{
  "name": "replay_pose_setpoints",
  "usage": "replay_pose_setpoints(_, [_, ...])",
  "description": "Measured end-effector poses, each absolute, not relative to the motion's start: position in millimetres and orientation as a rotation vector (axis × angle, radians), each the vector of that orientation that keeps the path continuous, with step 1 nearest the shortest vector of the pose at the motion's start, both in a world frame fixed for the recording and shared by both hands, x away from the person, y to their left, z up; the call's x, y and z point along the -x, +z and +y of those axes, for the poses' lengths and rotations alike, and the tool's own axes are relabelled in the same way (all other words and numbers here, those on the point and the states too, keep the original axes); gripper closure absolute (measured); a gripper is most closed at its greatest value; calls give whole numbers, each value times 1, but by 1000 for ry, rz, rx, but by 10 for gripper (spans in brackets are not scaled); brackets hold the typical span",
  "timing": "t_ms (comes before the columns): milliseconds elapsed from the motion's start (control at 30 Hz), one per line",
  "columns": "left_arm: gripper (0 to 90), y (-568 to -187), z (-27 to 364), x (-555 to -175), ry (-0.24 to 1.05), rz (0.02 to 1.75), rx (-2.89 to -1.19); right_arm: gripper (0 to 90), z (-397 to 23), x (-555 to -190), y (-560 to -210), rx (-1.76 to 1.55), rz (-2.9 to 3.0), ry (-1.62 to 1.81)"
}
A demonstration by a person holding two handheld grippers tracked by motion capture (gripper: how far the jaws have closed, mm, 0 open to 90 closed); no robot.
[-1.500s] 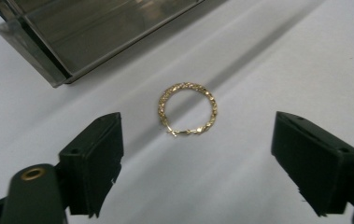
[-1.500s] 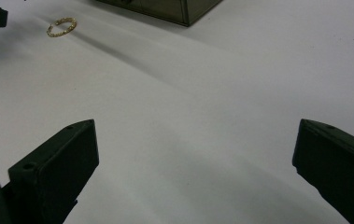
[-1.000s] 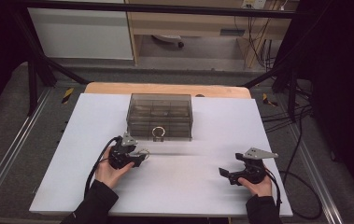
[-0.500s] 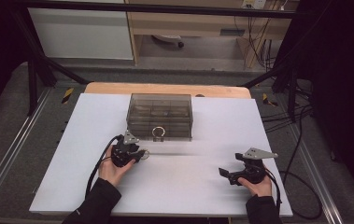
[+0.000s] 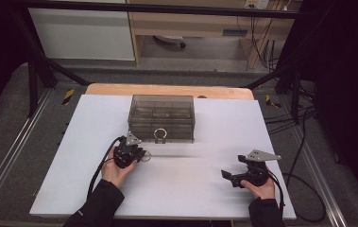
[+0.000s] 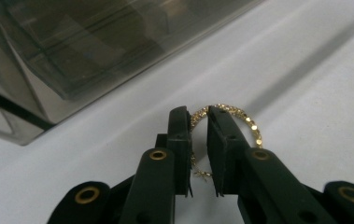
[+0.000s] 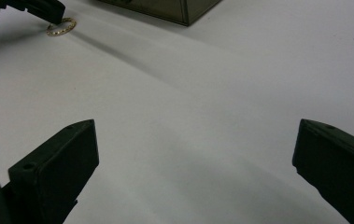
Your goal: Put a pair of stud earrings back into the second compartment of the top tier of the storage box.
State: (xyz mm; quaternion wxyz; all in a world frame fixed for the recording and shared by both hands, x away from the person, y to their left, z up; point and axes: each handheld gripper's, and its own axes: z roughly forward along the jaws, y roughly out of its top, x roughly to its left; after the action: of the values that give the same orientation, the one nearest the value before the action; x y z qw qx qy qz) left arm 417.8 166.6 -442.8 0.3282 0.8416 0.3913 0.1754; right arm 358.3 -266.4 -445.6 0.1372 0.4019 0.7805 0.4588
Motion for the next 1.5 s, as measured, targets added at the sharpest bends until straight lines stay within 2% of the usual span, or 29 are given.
replay_pose_setpoints(333, [791,-446,167,-420,479,1026,-2215,11,-267,-358,-445,-1167,2258,1329])
replay_pose_setpoints(533, [846,-446,166,-419,468,1022,-2217,11,-267,-358,-445,-1166,2258,1328])
replay_pose_setpoints(1500, [864,-432,168,-407,439,996,-2190,11,-267,-358,-445,-1167,2256,1332])
